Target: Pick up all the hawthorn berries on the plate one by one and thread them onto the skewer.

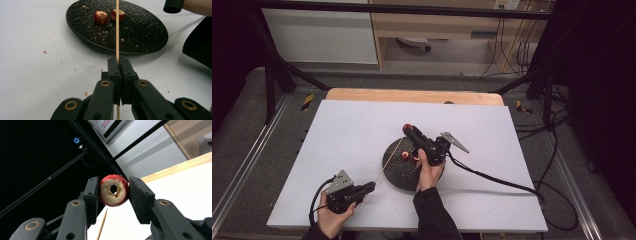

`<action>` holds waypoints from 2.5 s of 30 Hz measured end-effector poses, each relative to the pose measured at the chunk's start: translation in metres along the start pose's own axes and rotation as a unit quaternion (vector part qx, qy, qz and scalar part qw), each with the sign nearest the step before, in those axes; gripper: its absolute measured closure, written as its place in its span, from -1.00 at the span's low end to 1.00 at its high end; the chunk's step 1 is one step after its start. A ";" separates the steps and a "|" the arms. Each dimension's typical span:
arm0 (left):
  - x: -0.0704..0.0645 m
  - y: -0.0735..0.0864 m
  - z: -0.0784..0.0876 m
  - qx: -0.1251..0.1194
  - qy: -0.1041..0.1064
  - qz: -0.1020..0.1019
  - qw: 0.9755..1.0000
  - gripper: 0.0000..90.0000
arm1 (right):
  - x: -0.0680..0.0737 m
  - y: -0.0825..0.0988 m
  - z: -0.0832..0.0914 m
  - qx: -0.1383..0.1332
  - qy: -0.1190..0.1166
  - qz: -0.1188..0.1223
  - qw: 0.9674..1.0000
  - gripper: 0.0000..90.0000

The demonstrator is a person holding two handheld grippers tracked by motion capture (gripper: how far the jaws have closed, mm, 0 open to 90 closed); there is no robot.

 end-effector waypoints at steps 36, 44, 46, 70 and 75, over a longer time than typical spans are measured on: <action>-0.014 -0.030 -0.016 -0.022 -0.007 0.035 0.999 0.96 | 0.006 0.014 0.007 0.024 -0.015 0.004 1.000 0.37; -0.015 -0.048 -0.025 -0.023 -0.010 0.032 0.999 0.96 | 0.009 0.016 0.010 0.033 -0.016 0.007 0.999 0.37; -0.015 -0.051 -0.027 -0.025 -0.011 0.032 0.999 0.96 | 0.009 0.016 0.011 0.037 -0.018 0.008 0.999 0.37; -0.015 -0.078 -0.049 -0.034 -0.002 0.029 0.999 0.96 | 0.015 0.033 0.022 0.086 -0.025 0.030 0.996 0.37; -0.014 -0.077 -0.051 -0.028 -0.001 0.027 0.999 0.96 | 0.014 0.038 0.023 0.104 -0.022 0.029 0.994 0.36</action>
Point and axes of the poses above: each handheld gripper's, and its own axes: z roughly backward along the jaws, y roughly out of its underside, x roughly to its left, the point moved 6 cm from there along -z, roughly forward along the jaws, and after that the axes turned 1 degree about -x, right-handed, at the moved point
